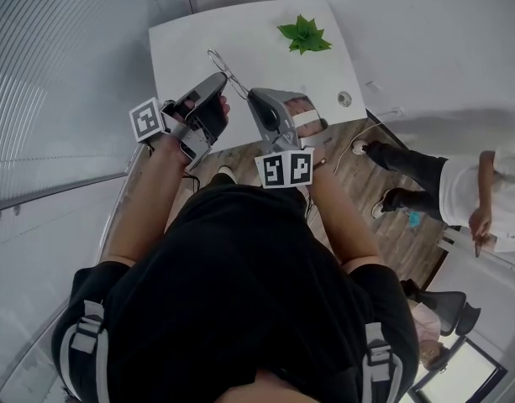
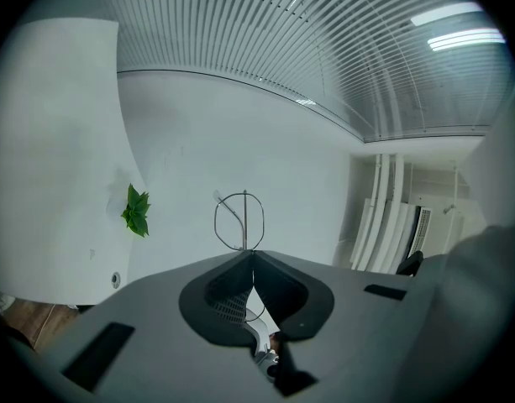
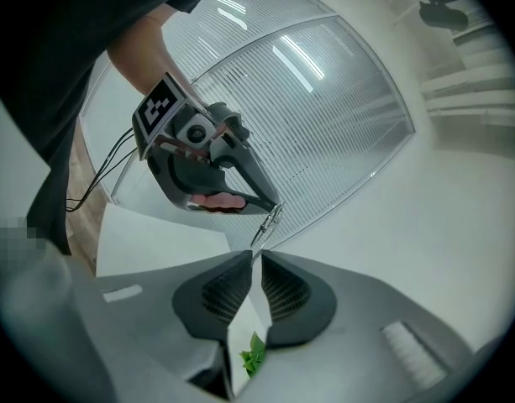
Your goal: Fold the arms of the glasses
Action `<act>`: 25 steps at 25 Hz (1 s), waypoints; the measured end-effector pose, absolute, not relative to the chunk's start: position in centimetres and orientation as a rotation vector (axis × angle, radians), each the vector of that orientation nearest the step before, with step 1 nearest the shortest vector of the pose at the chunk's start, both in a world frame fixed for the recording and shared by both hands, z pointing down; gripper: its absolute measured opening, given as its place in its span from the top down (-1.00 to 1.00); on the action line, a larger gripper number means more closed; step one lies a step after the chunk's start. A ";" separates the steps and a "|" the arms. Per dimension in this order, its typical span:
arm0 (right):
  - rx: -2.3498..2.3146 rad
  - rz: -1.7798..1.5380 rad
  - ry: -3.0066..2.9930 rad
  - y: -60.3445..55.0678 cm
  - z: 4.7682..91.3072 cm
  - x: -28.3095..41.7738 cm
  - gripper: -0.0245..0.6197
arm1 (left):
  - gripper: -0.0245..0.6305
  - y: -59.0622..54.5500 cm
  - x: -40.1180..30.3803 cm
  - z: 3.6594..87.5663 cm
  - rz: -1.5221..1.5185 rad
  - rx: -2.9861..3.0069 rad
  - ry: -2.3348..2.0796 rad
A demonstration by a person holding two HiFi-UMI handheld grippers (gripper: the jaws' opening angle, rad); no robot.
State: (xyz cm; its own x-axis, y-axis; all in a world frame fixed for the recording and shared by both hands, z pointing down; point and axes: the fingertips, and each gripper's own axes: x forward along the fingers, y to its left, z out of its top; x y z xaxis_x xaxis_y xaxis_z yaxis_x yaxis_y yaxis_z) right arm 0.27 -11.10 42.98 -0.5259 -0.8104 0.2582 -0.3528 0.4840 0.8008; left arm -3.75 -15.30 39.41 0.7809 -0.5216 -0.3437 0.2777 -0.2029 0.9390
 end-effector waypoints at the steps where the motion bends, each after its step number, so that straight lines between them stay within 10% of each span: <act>1: 0.954 -0.929 -2.097 -11.1 43.1 0.2 0.78 | 0.89 -15.3 -3.7 39.4 -0.733 1.622 -0.196; 25: 1.008 -0.717 -2.224 -10.7 43.0 3.0 0.45 | 0.89 -15.8 -4.6 40.8 -0.712 1.617 -0.260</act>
